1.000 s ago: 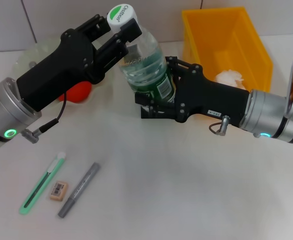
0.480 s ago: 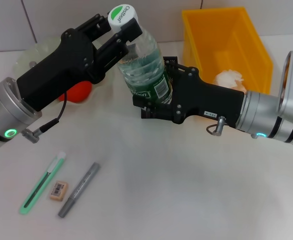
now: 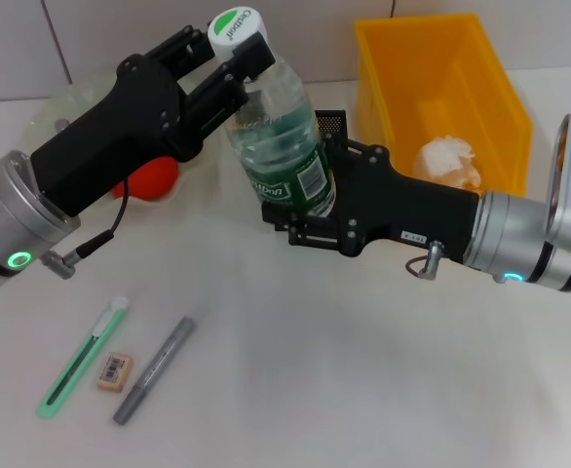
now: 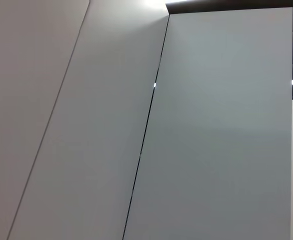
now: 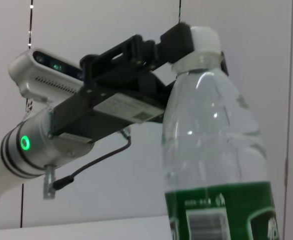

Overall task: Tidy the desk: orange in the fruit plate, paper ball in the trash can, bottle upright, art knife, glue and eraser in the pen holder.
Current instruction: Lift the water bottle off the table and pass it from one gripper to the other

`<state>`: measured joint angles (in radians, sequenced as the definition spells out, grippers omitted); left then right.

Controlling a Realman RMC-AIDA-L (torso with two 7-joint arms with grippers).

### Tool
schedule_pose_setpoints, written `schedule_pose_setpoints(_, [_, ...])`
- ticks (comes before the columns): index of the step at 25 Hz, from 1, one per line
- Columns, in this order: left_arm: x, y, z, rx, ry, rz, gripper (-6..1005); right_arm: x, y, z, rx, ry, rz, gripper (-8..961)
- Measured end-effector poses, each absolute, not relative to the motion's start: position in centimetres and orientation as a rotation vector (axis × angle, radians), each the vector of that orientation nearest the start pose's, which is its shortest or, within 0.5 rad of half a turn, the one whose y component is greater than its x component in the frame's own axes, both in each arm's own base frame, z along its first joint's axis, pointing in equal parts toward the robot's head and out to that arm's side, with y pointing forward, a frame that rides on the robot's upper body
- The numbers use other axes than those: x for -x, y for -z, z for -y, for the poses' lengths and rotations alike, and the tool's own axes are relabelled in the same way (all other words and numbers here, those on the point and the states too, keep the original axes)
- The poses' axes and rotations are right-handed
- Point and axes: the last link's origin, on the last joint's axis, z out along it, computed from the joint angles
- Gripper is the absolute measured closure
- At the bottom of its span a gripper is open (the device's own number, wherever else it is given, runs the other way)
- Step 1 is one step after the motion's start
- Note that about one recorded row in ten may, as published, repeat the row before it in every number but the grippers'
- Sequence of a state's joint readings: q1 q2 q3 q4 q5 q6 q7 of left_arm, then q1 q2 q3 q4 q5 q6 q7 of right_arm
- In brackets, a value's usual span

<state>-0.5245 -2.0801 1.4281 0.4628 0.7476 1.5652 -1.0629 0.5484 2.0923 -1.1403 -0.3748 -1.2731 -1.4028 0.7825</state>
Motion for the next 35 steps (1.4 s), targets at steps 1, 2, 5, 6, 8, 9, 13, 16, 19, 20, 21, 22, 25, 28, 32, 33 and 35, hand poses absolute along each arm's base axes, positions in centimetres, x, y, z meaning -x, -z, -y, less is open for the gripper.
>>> schedule_pose_setpoints(1, [17.1,1.4,-33.1,2.335,1.605,0.365,551,-22.2,5.0,-33.2,2.514,-0.998,-0.14,188])
schedule_pose_setpoints(2, [17.1,1.4,-33.0,2.334,1.603,0.364,551,-22.2,5.0,-33.2,2.514,-0.998,-0.14,188])
schedule_pose_setpoints(5, [17.2,1.3,-32.9,2.331,1.602,0.362,551,-22.4,4.9,-32.9,2.513,-1.007,-0.145,188])
schedule_pose_setpoints(6, [17.3,1.3,-32.9,2.331,1.602,0.361,551,-22.5,4.9,-32.7,2.513,-1.011,-0.148,188])
schedule_pose_setpoints(8, [17.3,1.3,-32.8,2.332,1.602,0.36,551,-22.6,4.9,-32.6,2.512,-1.013,-0.151,188])
schedule_pose_setpoints(9, [17.3,1.3,-32.8,2.332,1.602,0.36,551,-22.6,4.9,-32.6,2.512,-1.013,-0.151,188])
schedule_pose_setpoints(13, [17.2,1.5,-32.7,2.333,1.614,0.365,554,-22.8,5.0,-32.4,2.514,-1.012,-0.159,188])
schedule_pose_setpoints(16, [17.2,1.5,-32.5,2.33,1.62,0.364,555,-22.8,5.0,-32.3,2.516,-1.013,-0.161,188])
schedule_pose_setpoints(19, [17.2,1.5,-32.5,2.33,1.62,0.364,556,-22.9,5.0,-32.2,2.516,-1.017,-0.161,188])
schedule_pose_setpoints(20, [17.2,1.4,-32.5,2.328,1.621,0.365,557,-22.9,5.0,-32.1,2.516,-1.019,-0.162,188])
schedule_pose_setpoints(21, [17.3,1.5,-32.5,2.328,1.621,0.366,557,-22.9,5.0,-32.1,2.517,-1.021,-0.163,188])
schedule_pose_setpoints(22, [17.3,1.5,-32.5,2.328,1.621,0.366,558,-22.9,5.0,-32.1,2.517,-1.021,-0.163,188])
schedule_pose_setpoints(25, [17.3,1.4,-32.5,2.324,1.624,0.367,560,-23.0,5.0,-32.0,2.516,-1.022,-0.164,188])
schedule_pose_setpoints(28, [17.2,1.4,-32.5,2.32,1.626,0.366,561,-23.2,5.1,-31.8,2.523,-1.013,-0.171,188])
schedule_pose_setpoints(32, [17.2,1.3,-32.6,2.312,1.629,0.358,563,-23.4,5.1,-31.5,2.524,-1.015,-0.175,188])
schedule_pose_setpoints(33, [17.2,1.3,-32.6,2.312,1.628,0.356,563,-23.4,5.1,-31.5,2.523,-1.015,-0.176,188])
schedule_pose_setpoints(35, [17.2,1.3,-32.5,2.312,1.627,0.354,565,-23.5,5.1,-31.4,2.522,-1.015,-0.177,188])
